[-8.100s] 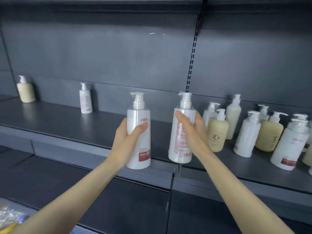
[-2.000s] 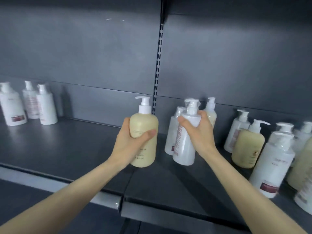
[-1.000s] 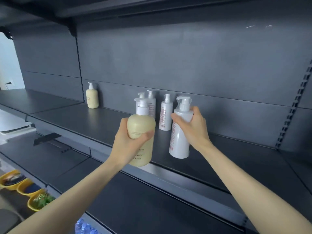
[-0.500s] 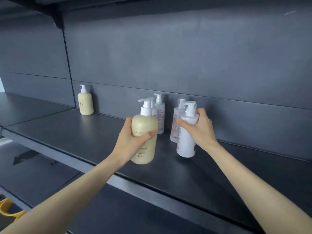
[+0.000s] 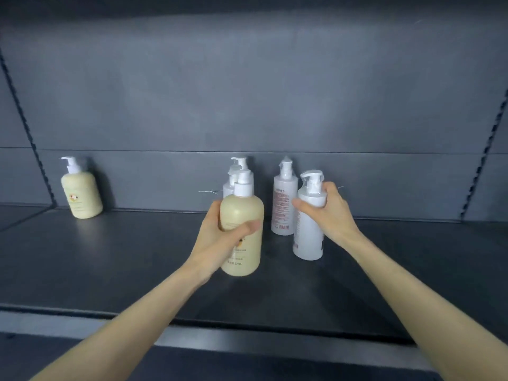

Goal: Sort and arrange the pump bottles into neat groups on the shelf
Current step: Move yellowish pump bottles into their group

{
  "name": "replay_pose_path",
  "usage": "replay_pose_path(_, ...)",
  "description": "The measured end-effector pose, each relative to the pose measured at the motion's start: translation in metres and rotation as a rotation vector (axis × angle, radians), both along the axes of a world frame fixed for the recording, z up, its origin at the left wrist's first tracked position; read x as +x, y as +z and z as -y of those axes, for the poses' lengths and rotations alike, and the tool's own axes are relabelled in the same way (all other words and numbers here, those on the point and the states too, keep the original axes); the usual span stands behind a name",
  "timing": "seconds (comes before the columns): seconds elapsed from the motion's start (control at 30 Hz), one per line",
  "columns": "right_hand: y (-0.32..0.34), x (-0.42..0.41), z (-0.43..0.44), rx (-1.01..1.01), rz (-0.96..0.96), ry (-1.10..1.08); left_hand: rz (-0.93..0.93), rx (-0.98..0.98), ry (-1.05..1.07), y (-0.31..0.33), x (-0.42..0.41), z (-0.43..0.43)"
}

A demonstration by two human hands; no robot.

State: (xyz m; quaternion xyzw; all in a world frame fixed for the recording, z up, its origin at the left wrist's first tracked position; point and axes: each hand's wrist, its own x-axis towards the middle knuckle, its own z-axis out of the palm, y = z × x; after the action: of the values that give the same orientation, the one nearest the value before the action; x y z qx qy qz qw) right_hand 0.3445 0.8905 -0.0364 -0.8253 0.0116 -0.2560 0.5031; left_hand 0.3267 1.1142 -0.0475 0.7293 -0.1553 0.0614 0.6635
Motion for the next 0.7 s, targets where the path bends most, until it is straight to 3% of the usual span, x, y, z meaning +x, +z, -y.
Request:
replay_pose_path(0.33, 0.001, -0.045, -0.028, -0.024, 0.206, -0.219, -0.040, -0.049, -0.122, -0.006, -0.013, -0.025)
replay_pose_path(0.53, 0.016, -0.060, -0.075, 0.008, 0.200, 0.025, -0.057, -0.082, -0.126, -0.009, -0.028, -0.042)
replay_pose_path(0.7, 0.016, -0.052, -0.134, 0.010, 0.058, 0.364, -0.030, -0.063, -0.104, -0.012, -0.042, -0.077)
